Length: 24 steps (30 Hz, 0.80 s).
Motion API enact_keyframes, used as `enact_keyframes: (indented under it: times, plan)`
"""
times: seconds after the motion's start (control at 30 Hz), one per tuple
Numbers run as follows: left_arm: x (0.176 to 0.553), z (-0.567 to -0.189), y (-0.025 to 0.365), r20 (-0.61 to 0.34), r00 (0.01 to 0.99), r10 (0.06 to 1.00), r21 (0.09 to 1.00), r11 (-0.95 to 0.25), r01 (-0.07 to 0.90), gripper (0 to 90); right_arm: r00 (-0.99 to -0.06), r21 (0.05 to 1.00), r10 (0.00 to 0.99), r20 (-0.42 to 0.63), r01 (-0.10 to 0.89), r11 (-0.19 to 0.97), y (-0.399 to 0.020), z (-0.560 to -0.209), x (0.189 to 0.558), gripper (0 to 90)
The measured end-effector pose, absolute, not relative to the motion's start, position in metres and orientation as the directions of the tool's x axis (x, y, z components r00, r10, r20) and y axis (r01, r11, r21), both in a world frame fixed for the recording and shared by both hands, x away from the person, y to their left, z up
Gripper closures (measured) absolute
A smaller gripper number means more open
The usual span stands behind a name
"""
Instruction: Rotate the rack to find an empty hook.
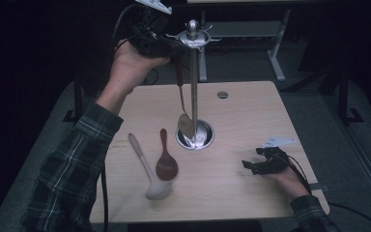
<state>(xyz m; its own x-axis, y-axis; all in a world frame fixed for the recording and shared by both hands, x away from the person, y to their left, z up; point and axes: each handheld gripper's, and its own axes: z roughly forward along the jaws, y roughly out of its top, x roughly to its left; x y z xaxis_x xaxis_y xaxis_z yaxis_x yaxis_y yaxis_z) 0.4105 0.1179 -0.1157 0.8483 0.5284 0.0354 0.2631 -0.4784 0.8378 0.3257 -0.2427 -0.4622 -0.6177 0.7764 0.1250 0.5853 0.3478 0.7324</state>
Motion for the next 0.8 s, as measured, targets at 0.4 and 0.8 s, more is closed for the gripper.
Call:
enact_keyframes:
  times: [0.4,0.8]
  plan:
    - [0.422,-0.117,0.140,0.012,0.824,0.567,0.846,-0.445,0.293,89.9,-0.619,0.730,0.776,0.122,0.585,0.353,-0.242,-0.463,0.326,18.2]
    - [0.419,-0.119,0.142,0.002,0.828,0.561,0.854,-0.432,0.291,89.9,-0.619,0.728,0.776,0.120,0.586,0.355,-0.242,-0.463,0.326,18.1]
